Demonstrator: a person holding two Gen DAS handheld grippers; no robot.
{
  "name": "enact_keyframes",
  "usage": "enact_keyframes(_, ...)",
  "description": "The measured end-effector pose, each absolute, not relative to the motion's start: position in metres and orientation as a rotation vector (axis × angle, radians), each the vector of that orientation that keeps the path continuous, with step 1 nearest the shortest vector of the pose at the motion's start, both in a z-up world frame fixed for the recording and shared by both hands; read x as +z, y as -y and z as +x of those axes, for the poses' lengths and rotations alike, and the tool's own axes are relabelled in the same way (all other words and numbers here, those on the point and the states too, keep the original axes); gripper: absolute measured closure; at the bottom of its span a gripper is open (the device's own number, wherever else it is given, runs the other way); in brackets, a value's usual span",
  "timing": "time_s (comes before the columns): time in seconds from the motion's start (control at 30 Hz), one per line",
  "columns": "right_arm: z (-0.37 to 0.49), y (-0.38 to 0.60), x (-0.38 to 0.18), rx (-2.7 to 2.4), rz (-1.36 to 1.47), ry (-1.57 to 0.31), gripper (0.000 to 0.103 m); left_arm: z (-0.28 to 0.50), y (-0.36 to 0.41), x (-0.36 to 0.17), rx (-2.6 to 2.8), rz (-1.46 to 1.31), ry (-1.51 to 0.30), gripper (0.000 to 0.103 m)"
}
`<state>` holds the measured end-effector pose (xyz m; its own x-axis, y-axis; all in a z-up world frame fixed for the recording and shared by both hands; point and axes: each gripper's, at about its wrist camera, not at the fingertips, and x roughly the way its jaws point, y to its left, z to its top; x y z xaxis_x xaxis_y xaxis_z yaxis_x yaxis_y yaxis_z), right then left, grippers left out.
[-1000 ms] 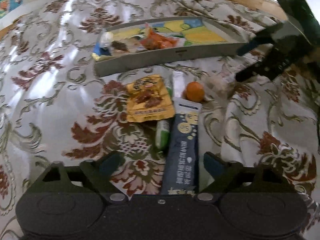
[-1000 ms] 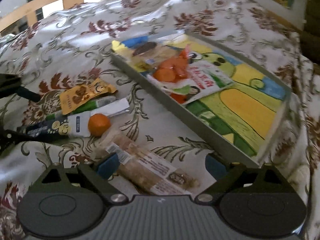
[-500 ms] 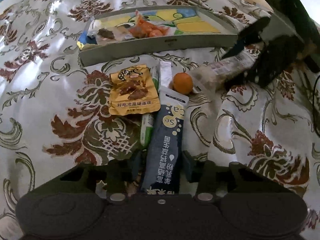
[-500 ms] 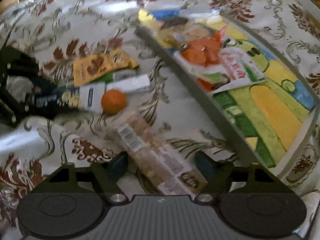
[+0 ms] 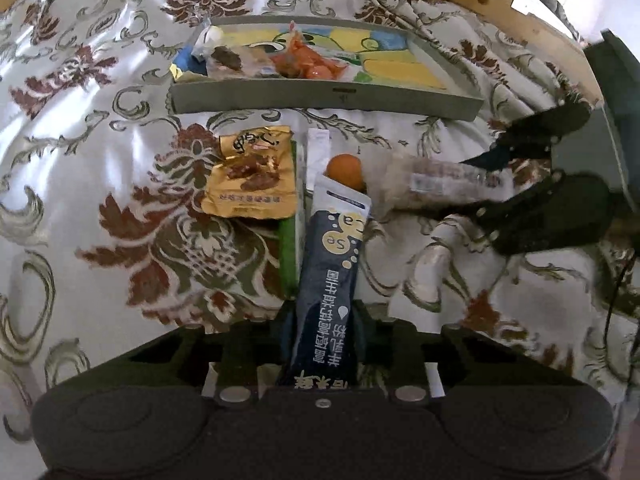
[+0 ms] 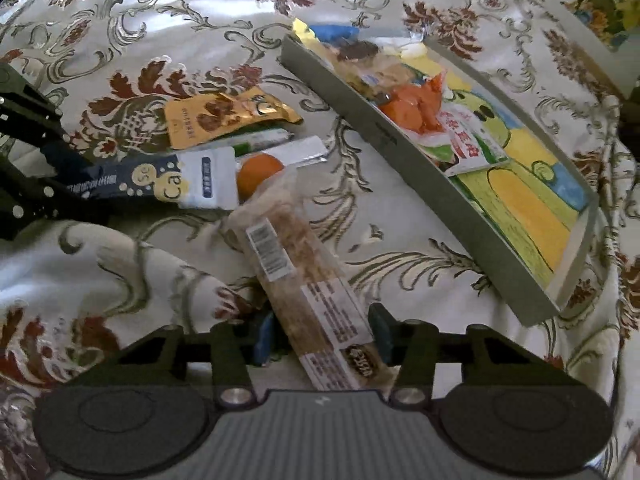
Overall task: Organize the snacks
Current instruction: 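Grasp the blue-white stick pack with the left tool while the right tool grasps the clear snack bar, then carry the stick pack and snack bar over the gray tray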
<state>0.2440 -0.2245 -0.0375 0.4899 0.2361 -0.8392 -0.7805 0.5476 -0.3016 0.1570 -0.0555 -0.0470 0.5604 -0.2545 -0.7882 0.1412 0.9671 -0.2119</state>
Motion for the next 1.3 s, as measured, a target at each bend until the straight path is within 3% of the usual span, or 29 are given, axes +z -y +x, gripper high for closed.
enact_keyframes(0.47, 0.189, 0.236, -0.007, 0.604, -0.447, -0.825, 0.059, 0.134, 0.044, -0.033, -0.3, -0.271, -0.919, 0.078)
enact_keyframes(0.87, 0.174, 0.262, 0.015, 0.528, -0.156, -0.798, 0.06, 0.132, 0.033, -0.008, -0.314, -0.382, -0.829, 0.079)
enact_keyframes(1.3, 0.216, 0.274, 0.068, 0.456, 0.032, -0.662, 0.06, 0.209, 0.046, 0.047, -0.309, -0.297, -0.641, 0.079)
